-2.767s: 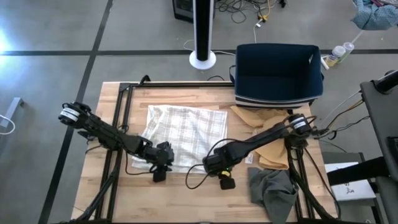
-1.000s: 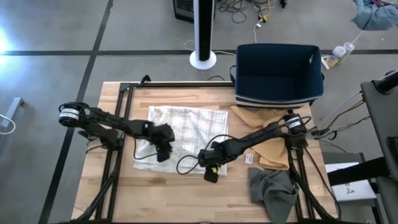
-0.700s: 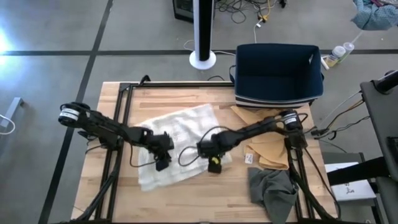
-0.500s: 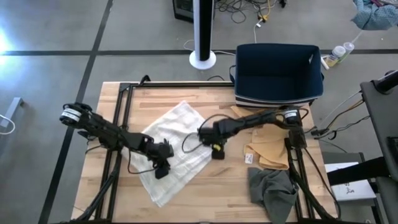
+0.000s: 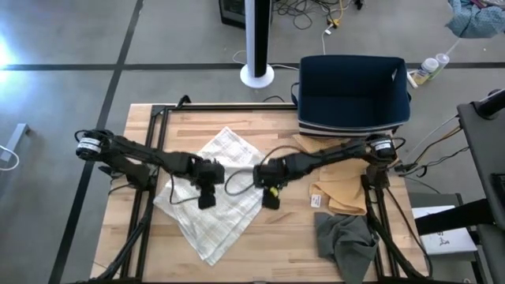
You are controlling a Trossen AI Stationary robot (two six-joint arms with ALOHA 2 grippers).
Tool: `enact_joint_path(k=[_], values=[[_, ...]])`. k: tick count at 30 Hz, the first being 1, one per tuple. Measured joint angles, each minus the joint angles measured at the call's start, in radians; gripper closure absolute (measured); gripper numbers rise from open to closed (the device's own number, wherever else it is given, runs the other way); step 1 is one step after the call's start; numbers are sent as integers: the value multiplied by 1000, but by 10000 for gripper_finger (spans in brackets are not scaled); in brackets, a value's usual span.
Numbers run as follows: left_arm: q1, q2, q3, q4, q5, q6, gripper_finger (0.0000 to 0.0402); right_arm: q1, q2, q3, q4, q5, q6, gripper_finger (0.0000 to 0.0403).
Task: Fold towel
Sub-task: Fold the white towel
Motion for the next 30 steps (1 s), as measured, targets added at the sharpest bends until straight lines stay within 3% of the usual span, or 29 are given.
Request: enact_joint_path(k=[4,7,10,15,20,23,27,30], values=[[93,-6,-109,2,3,43,326,70,47,-2,77,4,67,271],[110,-17,-183,78,78,59,326,82,91,-2,95,4,70,270],[77,-19,-221,164,181,-1,326,58,130,-2,68,6,47,273],[-11,-25,-206,248,211,-163,326,-47,128,4,-47,81,-92,282],[-73,-30,-119,302,202,-234,326,-186,85,4,-165,146,-210,290],[-69,-31,-64,198,155,-176,326,-235,26,3,-192,136,-192,294],[-48,-35,-2,30,35,-49,326,-250,-41,1,-201,7,-117,294],[-38,-37,4,-19,1,-4,326,-226,-71,-3,-203,-52,19,288]])
